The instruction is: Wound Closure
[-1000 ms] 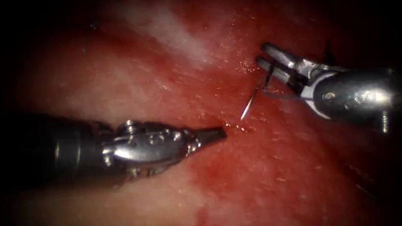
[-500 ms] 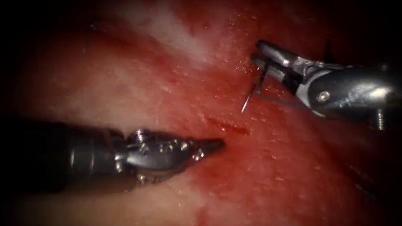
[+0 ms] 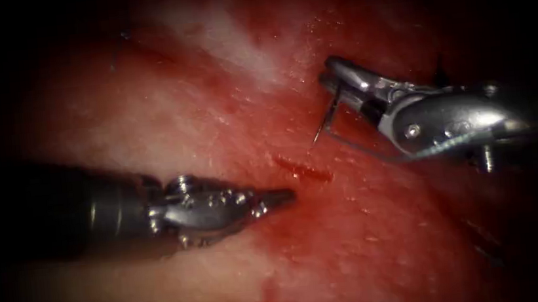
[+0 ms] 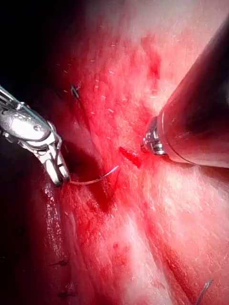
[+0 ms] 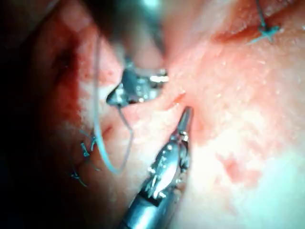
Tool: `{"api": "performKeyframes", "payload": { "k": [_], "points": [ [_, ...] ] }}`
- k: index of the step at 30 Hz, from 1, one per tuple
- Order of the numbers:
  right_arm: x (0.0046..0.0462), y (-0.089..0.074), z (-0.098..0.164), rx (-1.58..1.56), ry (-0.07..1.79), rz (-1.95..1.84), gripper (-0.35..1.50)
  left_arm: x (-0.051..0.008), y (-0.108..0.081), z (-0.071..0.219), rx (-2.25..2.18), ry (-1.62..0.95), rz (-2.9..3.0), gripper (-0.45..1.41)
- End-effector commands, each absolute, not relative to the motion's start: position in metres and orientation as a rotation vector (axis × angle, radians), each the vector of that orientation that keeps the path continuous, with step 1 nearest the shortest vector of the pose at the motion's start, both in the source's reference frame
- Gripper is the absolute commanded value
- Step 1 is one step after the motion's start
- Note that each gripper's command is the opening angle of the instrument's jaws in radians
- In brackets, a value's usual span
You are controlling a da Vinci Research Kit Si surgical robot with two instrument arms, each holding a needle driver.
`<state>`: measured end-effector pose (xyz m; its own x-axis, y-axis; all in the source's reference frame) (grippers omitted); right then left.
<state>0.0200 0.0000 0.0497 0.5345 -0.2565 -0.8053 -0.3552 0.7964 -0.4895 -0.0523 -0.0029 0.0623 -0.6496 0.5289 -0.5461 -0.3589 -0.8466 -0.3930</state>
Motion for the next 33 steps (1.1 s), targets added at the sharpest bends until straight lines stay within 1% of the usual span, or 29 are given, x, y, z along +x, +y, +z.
{"api": "performKeyframes", "payload": {
  "k": [1,28,33],
  "points": [
    [0.0207,0.0005,0.0501,-0.682,1.031,0.065,-0.35,-0.0529,-0.0032,0.0628,-0.924,-0.345,2.453,-0.03],
    [0.0208,0.0004,0.0510,-0.697,1.027,0.042,-0.35,-0.0525,-0.0032,0.0622,-0.926,-0.352,2.452,-0.01],
    [0.0208,0.0004,0.0512,-0.698,1.027,0.041,-0.35,-0.0526,-0.0033,0.0621,-0.925,-0.352,2.451,-0.05]
  ]
}}
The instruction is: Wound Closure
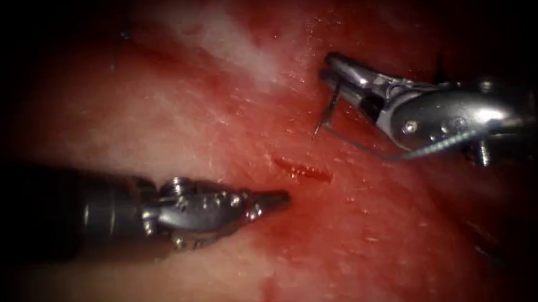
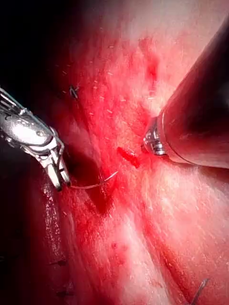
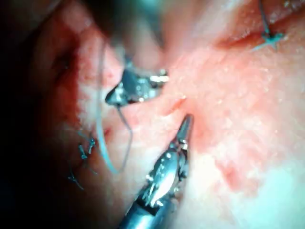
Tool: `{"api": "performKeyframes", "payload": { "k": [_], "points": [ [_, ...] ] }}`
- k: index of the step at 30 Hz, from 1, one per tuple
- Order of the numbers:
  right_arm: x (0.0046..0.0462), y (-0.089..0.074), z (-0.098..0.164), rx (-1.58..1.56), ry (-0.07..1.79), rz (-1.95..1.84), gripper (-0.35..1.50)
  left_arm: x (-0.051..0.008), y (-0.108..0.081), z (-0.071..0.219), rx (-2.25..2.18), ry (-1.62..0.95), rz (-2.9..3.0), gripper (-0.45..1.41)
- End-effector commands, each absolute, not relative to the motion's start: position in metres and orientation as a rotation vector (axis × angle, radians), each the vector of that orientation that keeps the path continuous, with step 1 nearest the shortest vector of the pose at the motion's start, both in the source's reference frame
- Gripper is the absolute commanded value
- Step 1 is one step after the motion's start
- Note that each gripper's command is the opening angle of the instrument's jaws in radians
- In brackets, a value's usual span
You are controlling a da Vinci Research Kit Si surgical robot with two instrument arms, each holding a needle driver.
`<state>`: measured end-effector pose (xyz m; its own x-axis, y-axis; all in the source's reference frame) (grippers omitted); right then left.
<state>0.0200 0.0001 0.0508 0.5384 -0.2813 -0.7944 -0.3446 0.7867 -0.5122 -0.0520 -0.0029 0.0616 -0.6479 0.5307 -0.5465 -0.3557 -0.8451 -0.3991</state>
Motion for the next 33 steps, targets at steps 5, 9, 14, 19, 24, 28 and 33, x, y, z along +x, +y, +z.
{"api": "performKeyframes", "payload": {
  "k": [5,9,14,19,24,28,33],
  "points": [
    [0.0208,0.0003,0.0514,-0.700,1.027,0.040,-0.35,-0.0526,-0.0032,0.0620,-0.926,-0.353,2.450,-0.05],
    [0.0212,0.0001,0.0516,-0.706,1.024,0.033,-0.35,-0.0526,-0.0032,0.0618,-0.925,-0.354,2.450,-0.05],
    [0.0212,0.0001,0.0518,-0.711,1.021,0.027,-0.35,-0.0526,-0.0033,0.0616,-0.925,-0.355,2.448,-0.06],
    [0.0212,-0.0001,0.0520,-0.720,1.019,0.022,-0.35,-0.0526,-0.0032,0.0616,-0.925,-0.356,2.449,-0.06],
    [0.0216,-0.0007,0.0528,-0.690,1.001,0.014,-0.35,-0.0526,-0.0032,0.0616,-0.926,-0.356,2.448,-0.06],
    [0.0220,-0.0012,0.0536,-0.681,0.994,0.000,-0.35,-0.0525,-0.0031,0.0616,-0.926,-0.357,2.449,-0.08],
    [0.0220,-0.0020,0.0544,-0.660,0.995,0.004,-0.35,-0.0523,-0.0030,0.0618,-0.927,-0.357,2.450,-0.10]
  ]
}}
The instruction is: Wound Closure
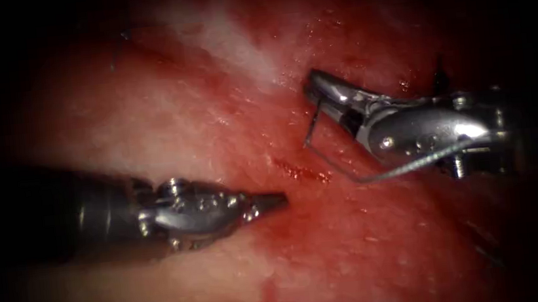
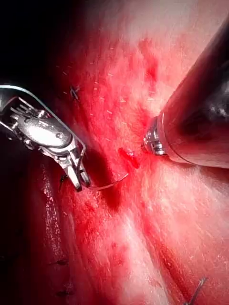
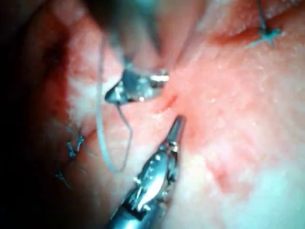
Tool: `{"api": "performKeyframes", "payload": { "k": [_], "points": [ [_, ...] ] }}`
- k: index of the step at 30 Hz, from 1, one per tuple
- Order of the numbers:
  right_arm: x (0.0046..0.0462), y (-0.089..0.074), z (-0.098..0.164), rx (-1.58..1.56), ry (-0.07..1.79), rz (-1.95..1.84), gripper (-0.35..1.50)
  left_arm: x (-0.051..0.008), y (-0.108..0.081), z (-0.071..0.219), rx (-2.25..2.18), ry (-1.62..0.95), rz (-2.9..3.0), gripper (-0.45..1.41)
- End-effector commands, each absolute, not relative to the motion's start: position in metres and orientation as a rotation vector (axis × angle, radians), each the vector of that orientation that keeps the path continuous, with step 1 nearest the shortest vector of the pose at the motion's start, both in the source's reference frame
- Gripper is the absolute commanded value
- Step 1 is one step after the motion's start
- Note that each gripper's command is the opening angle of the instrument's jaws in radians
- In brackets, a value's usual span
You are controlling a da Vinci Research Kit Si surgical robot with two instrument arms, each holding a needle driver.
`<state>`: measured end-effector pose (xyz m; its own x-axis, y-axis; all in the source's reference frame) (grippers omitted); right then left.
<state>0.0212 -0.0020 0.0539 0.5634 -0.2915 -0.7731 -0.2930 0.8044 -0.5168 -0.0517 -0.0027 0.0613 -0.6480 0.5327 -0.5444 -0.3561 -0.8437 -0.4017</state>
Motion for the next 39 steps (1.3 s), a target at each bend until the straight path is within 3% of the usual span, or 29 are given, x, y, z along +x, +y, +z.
{"api": "performKeyframes", "payload": {
  "k": [1,39],
  "points": [
    [0.0220,-0.0022,0.0545,-0.652,0.995,0.005,-0.35,-0.0523,-0.0030,0.0619,-0.926,-0.356,2.450,-0.10],
    [0.0231,-0.0022,0.0554,-0.447,1.086,0.203,-0.35,-0.0530,-0.0027,0.0632,-0.919,-0.341,2.449,-0.15]
  ]
}}
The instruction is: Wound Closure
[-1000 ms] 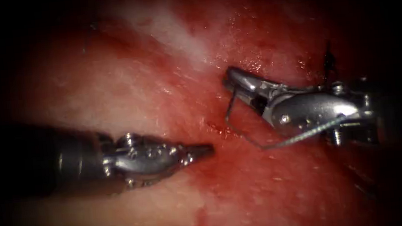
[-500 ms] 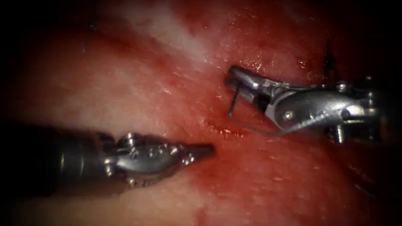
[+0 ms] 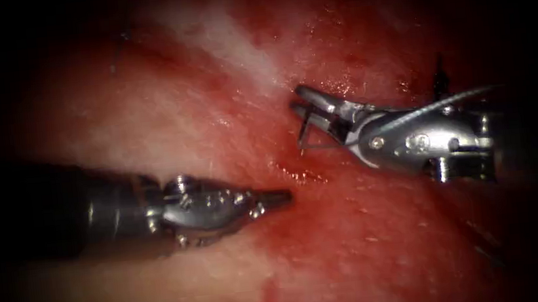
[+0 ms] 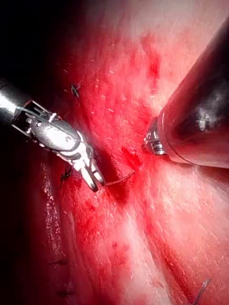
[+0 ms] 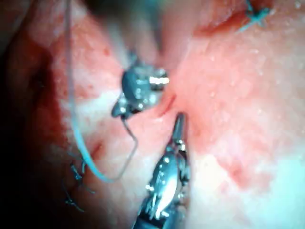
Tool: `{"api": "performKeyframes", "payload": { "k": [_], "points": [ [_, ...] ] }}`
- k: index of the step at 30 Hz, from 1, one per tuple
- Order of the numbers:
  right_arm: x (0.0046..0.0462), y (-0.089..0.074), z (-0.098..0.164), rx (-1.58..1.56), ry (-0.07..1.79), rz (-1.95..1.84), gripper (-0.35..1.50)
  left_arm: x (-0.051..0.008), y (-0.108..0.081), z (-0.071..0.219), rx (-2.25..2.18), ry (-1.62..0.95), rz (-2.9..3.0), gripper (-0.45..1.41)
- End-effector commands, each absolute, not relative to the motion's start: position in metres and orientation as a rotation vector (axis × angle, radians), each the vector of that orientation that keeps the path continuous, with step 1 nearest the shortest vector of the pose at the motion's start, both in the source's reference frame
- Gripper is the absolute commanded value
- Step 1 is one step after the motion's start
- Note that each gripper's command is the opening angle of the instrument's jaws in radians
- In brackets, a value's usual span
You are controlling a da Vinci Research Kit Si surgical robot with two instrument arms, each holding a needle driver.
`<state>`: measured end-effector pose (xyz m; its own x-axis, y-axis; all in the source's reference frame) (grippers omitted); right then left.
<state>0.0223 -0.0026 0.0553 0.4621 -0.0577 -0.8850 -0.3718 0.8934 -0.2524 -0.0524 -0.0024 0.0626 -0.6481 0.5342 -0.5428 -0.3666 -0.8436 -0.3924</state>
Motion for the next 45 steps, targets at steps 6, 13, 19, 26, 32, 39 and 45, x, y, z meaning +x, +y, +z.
{"api": "performKeyframes", "payload": {
  "k": [6,13,19,26,32,39,45],
  "points": [
    [0.0229,-0.0015,0.0548,-0.418,1.098,0.260,-0.35,-0.0526,-0.0031,0.0646,-0.919,-0.337,2.447,-0.15],
    [0.0223,-0.0005,0.0539,-0.414,1.112,0.307,-0.35,-0.0519,-0.0032,0.0656,-0.904,-0.341,2.451,-0.15],
    [0.0224,-0.0004,0.0536,-0.404,1.111,0.328,-0.35,-0.0517,-0.0035,0.0665,-0.894,-0.340,2.449,-0.15],
    [0.0223,0.0000,0.0534,-0.362,1.129,0.409,-0.35,-0.0515,-0.0036,0.0670,-0.888,-0.339,2.456,-0.15],
    [0.0222,0.0004,0.0534,-0.301,1.143,0.522,-0.35,-0.0513,-0.0036,0.0670,-0.889,-0.340,2.457,-0.15],
    [0.0219,0.0011,0.0534,-0.260,1.162,0.618,-0.35,-0.0511,-0.0036,0.0670,-0.887,-0.342,2.459,-0.15],
    [0.0218,0.0017,0.0532,-0.196,1.177,0.709,-0.35,-0.0511,-0.0036,0.0670,-0.887,-0.342,2.459,-0.15]
  ]
}}
